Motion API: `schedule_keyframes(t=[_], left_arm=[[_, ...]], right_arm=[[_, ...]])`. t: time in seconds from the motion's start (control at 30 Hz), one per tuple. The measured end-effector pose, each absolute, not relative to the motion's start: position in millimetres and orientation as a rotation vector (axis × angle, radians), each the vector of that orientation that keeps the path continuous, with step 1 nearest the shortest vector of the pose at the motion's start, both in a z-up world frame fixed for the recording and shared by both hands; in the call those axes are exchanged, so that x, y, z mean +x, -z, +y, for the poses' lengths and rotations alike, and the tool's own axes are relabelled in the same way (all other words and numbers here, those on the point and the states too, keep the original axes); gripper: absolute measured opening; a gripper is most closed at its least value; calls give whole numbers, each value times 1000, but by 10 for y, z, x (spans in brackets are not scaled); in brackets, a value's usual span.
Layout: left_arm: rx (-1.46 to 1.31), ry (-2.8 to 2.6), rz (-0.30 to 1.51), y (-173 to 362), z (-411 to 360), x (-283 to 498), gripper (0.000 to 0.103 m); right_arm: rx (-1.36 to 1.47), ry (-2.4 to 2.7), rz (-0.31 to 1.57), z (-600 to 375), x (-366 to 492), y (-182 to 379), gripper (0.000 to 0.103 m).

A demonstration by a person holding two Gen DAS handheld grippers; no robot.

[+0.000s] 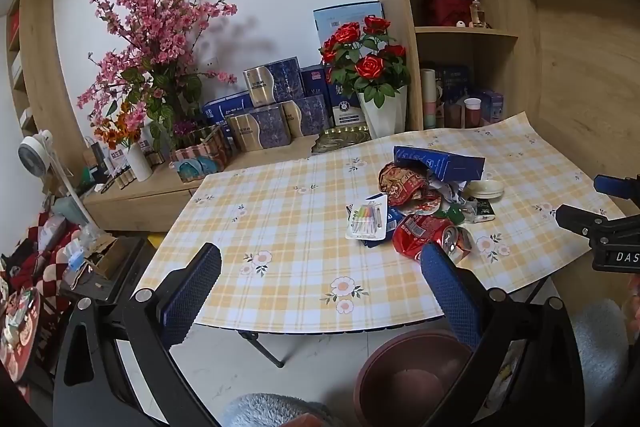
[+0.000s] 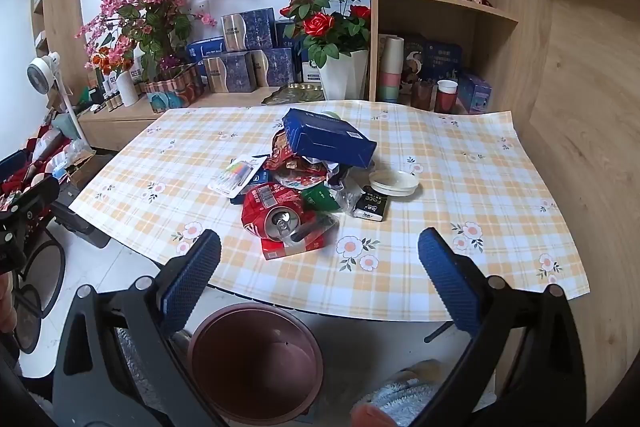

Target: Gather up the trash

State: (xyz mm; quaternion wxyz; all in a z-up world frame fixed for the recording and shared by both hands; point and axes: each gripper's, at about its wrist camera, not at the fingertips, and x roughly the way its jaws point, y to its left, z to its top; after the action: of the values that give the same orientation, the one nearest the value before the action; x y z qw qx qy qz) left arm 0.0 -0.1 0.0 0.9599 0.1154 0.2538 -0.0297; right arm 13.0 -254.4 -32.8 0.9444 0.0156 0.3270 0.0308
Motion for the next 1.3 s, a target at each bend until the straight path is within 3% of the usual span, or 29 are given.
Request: schedule_keyframes(t=[1.3], left_arm=[[239,60,521,2,-2,1,98]], right_arm=[[26,-65,665,-2533,132,275,97]])
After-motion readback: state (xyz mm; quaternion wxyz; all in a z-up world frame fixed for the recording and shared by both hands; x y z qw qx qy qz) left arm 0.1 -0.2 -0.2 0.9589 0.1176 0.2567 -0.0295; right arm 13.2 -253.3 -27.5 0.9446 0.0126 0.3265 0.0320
